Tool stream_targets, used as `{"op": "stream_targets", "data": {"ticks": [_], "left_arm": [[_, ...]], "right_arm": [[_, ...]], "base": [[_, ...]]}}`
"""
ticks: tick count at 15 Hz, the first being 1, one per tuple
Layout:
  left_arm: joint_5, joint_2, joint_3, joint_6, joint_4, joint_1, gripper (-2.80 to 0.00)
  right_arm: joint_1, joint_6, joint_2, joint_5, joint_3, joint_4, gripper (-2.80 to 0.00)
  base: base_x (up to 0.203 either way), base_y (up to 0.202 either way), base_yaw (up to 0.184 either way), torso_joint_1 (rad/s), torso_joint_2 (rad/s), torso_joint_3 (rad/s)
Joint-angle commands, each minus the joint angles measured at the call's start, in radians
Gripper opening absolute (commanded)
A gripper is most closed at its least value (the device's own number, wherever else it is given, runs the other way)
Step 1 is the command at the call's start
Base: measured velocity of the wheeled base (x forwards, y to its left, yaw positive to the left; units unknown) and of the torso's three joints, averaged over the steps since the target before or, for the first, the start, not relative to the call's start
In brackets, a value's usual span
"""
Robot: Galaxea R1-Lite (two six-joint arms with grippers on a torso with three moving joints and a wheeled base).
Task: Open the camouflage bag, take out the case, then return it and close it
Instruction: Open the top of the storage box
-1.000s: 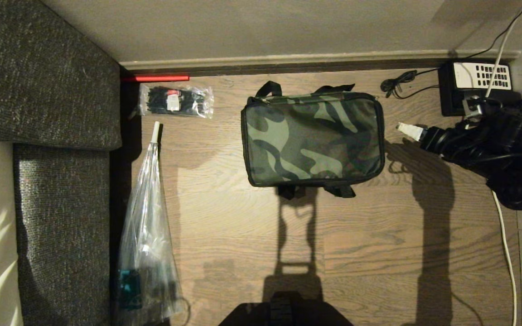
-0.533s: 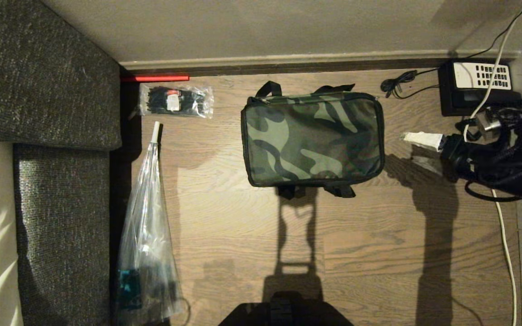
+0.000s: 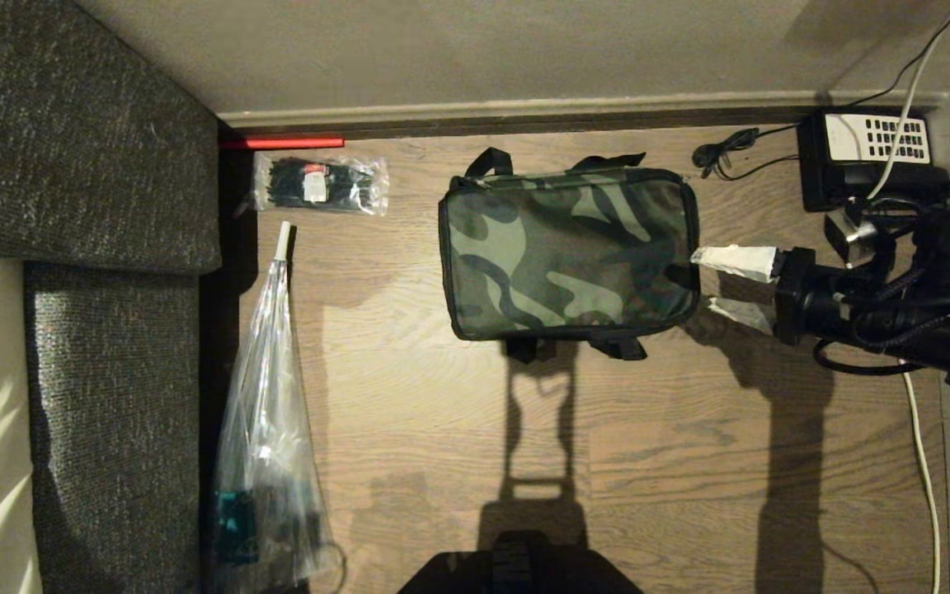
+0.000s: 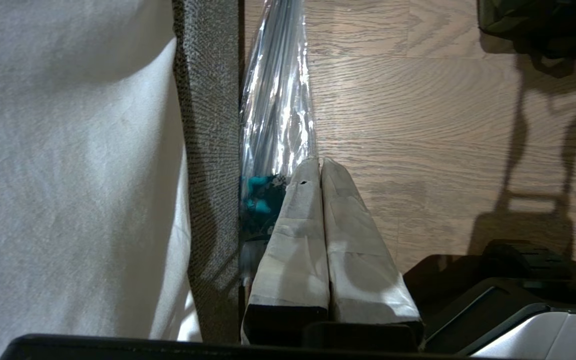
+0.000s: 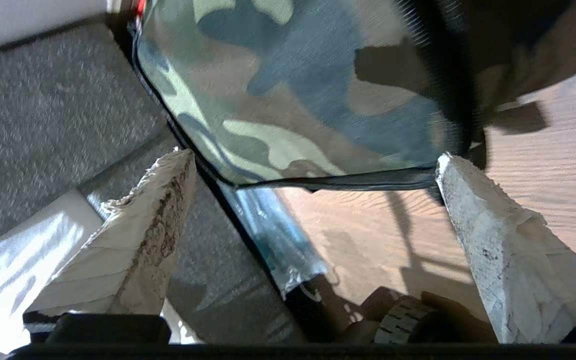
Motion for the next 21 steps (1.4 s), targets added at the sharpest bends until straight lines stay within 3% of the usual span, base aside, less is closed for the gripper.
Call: {"op": "stream_targets", "data": {"ticks": [1, 9, 16, 21], "left_arm": [[0.001, 0.000, 0.000, 0.000, 0.000, 0.000, -2.80], [0.001, 0.000, 0.000, 0.000, 0.000, 0.000, -2.80], [0.001, 0.000, 0.000, 0.000, 0.000, 0.001, -2.80], [0.001, 0.000, 0.000, 0.000, 0.000, 0.000, -2.80]], "right_arm": [[0.029, 0.005, 0.024, 0.004, -0.005, -0.006, 0.00], [0.020, -0.009, 0.045, 0.000, -0.019, 0.017, 0.00], [0.014, -0.178, 0.082, 0.003, -0.021, 0.122, 0.00], [0.017, -0.172, 0.135, 0.005, -0.102, 0.102, 0.00]], "base": [[0.000, 0.000, 0.000, 0.000, 0.00, 0.000], [0.000, 0.000, 0.000, 0.000, 0.00, 0.000], [0.000, 0.000, 0.000, 0.000, 0.00, 0.000], [0.000, 0.000, 0.000, 0.000, 0.00, 0.000]]}}
